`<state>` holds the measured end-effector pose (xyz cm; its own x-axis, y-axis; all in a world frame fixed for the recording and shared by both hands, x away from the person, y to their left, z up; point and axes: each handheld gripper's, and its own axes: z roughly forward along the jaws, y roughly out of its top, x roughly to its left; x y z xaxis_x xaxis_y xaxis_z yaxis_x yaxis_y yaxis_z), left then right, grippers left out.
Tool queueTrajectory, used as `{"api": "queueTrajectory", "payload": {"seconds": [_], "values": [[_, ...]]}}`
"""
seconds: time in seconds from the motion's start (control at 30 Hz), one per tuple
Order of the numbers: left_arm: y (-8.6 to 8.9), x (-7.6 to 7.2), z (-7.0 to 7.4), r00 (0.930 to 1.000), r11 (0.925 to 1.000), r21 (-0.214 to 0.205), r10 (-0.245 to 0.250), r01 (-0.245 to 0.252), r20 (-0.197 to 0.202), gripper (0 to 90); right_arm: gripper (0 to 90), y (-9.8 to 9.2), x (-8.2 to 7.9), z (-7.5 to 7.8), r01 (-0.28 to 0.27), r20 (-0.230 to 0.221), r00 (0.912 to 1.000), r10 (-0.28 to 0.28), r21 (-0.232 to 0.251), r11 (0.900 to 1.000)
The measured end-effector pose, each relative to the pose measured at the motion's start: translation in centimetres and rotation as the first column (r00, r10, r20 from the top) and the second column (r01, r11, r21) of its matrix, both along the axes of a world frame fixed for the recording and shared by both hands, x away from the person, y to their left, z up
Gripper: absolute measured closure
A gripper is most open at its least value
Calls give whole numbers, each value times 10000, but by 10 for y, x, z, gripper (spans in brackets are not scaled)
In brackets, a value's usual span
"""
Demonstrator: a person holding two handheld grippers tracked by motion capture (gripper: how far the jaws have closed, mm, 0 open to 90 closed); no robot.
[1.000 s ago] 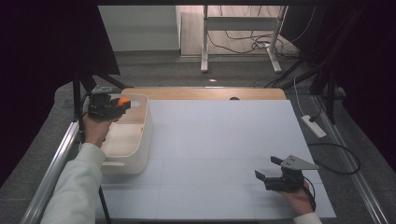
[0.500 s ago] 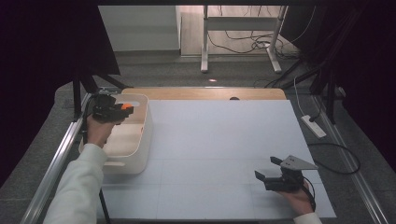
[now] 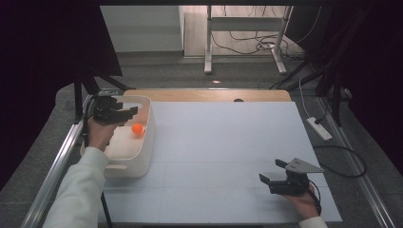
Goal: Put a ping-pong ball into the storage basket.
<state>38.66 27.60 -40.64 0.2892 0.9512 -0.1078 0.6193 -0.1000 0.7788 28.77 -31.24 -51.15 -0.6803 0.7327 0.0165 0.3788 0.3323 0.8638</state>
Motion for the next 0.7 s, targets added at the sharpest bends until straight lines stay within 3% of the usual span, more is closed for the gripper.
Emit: {"api": "queueTrajectory", "payload": {"seconds": [0.2,0.33,0.43,0.7], "values": [[3,-10,7,9990,9976,-615,-305,324,324,185,112,0,1,0,-35,11,10000,35,-32,10000],[0,-23,17,9939,9921,-1018,-641,732,892,171,112,0,1,0,4,28,10000,-4,55,10000],[-2,-32,22,9887,9896,-1050,-853,985,1230,175,112,-1,1,0,-25,22,10000,25,95,10000],[-16,-48,26,9760,9772,-1214,-1547,1739,1529,181,112,0,0,0,-117,37,9999,116,88,9999]]}}
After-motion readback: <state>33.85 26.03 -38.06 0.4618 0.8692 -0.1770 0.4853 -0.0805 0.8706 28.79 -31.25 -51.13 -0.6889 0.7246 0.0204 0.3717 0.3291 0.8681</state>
